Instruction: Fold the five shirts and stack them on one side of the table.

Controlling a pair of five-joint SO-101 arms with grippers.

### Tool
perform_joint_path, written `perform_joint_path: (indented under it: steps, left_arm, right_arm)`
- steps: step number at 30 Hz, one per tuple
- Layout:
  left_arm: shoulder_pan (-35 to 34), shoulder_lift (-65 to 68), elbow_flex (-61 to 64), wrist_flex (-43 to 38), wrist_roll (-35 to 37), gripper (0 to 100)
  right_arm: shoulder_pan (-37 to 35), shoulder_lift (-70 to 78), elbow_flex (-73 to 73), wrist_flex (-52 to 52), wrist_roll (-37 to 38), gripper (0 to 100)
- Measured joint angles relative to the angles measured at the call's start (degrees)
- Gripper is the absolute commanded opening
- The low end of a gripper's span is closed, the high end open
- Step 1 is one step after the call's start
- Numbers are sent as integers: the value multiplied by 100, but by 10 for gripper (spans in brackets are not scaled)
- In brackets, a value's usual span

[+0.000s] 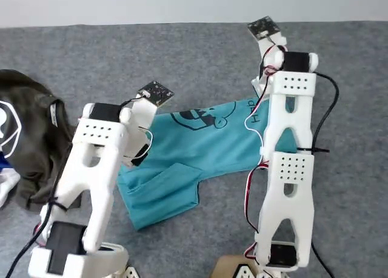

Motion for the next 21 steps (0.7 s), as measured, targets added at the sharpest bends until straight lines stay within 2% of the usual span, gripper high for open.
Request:
perform_joint_path:
  steps: [10, 15, 21]
  left_arm:
    - [-176, -404, 0, 738, -44, 6]
    - [-1046, -1266, 0, 1011, -62, 6]
    - [-2286, -2549, 0, 1064, -62, 6]
  right_arm:
    - [-18, -2576, 4062, 9, -35, 9]
    - [-9, -3516, 5530, 9, -35, 9]
    - [334, -3719, 6391, -536, -35, 9]
